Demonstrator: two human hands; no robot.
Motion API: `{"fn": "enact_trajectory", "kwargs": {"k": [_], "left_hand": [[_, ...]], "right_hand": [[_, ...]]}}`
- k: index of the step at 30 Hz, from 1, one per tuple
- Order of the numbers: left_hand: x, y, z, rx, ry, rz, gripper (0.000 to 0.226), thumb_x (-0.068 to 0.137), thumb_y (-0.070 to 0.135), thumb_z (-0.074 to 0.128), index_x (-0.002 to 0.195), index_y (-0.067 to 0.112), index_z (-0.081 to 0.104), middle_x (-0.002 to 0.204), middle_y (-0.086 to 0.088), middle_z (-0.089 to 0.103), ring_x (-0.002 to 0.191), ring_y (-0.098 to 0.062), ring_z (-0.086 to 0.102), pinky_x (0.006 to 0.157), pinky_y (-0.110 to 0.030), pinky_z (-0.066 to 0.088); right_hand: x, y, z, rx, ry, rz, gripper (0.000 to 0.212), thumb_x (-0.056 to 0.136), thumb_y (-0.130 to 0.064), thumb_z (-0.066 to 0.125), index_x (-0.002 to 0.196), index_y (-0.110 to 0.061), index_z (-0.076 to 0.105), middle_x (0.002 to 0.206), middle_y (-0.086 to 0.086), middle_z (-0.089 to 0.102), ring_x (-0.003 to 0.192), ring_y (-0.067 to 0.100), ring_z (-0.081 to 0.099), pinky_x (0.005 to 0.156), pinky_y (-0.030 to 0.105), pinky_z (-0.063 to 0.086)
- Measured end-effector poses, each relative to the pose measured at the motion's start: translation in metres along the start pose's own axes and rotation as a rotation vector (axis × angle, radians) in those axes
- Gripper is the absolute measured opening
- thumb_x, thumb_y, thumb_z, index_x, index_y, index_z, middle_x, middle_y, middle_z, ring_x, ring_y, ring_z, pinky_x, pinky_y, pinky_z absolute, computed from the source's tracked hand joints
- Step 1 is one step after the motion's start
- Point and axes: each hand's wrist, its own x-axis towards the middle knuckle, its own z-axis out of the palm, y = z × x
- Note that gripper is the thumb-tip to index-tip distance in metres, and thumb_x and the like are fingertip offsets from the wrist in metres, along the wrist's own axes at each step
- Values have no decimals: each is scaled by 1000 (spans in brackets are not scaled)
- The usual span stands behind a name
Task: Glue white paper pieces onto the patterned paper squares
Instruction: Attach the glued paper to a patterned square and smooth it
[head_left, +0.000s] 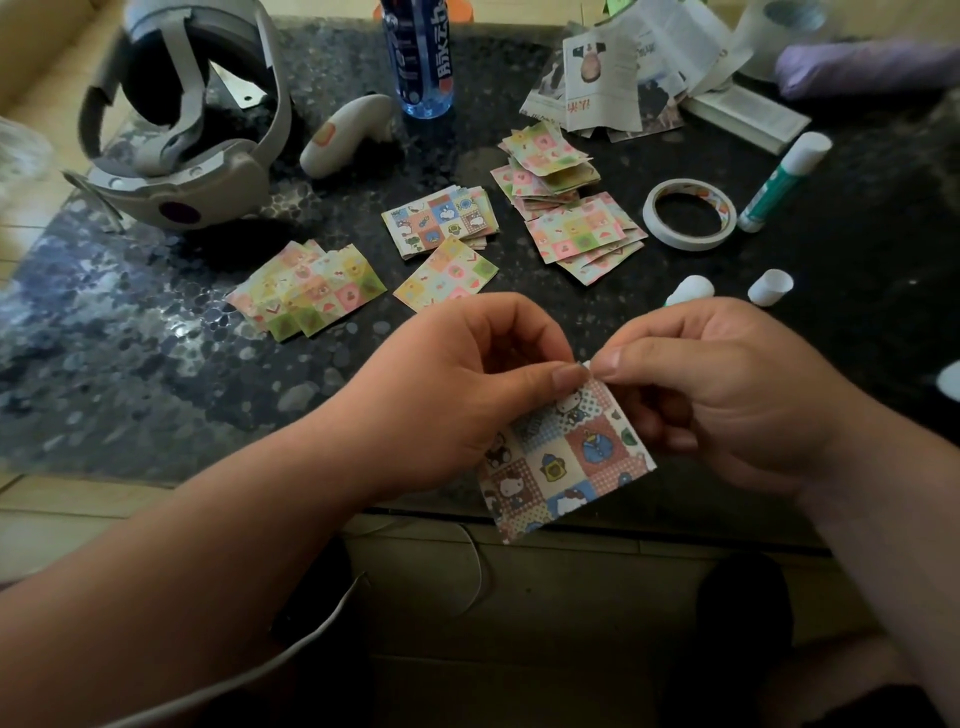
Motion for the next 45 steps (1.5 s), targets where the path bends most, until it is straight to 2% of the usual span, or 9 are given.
{"fn": "enact_trajectory", "kwargs": {"k": [3,8,15,20,24,30,38,42,45], "left_hand": [[-2,0,-1,7,-27,26,19,79,35,72,89,19,71,86,-2,77,79,-20,75,72,-40,61],[-2,-4,-3,-22,-62,83,12,88,31,75,91,20,71,95,-3,75,89,-24,74,79,-51,61],[-7,2,-13,-120,-130,233,4,88,17,70,89,15,67,99,2,68,89,-19,66,80,-29,53],[-14,4,-18,-149,-169,286,7,90,13,74,88,19,70,93,-11,70,91,-42,63,85,-48,54],[-18,7,-21,-206,-231,311,10,90,5,71,88,14,67,95,-7,68,94,-30,65,87,-31,52],[-23,8,-27,-243,-297,316,4,88,10,71,90,13,68,96,-5,68,98,-30,65,90,-37,53],[-14,-4,-16,-390,21,106,14,83,19,78,92,14,70,97,-11,72,88,-21,70,75,-32,55],[-9,-5,-10,-403,194,-71,54,59,20,83,110,17,66,108,-6,73,93,-15,71,71,-23,56],[-9,-5,-11,-421,124,-235,54,60,21,81,113,14,68,107,-8,75,98,-26,73,84,-43,60]], "right_hand": [[0,-2,0,-24,-17,21,23,71,-19,69,71,3,69,56,13,57,44,16,44,33,19,28],[0,-3,1,-30,28,72,20,91,-5,63,74,3,66,56,12,59,39,11,44,33,18,30],[1,-3,3,-20,45,137,21,93,-10,64,73,-4,68,59,12,62,44,14,48,36,21,32],[3,1,1,-72,40,168,21,93,-12,65,82,5,70,60,10,60,45,12,47,40,23,35],[2,2,0,-76,20,165,26,92,-15,68,89,10,67,65,13,59,47,14,47,41,23,36],[3,5,0,-116,-3,145,23,94,-14,67,88,8,70,59,9,59,48,12,50,43,21,41],[8,7,3,-175,90,69,21,97,-17,64,80,-9,72,79,18,75,57,20,56,42,21,43],[11,12,2,-238,181,-39,19,99,-24,63,85,-17,74,73,11,72,58,22,60,50,31,49],[8,11,-1,-402,250,-139,15,98,-31,63,89,-25,74,83,-8,75,74,7,70,59,25,56]]}}
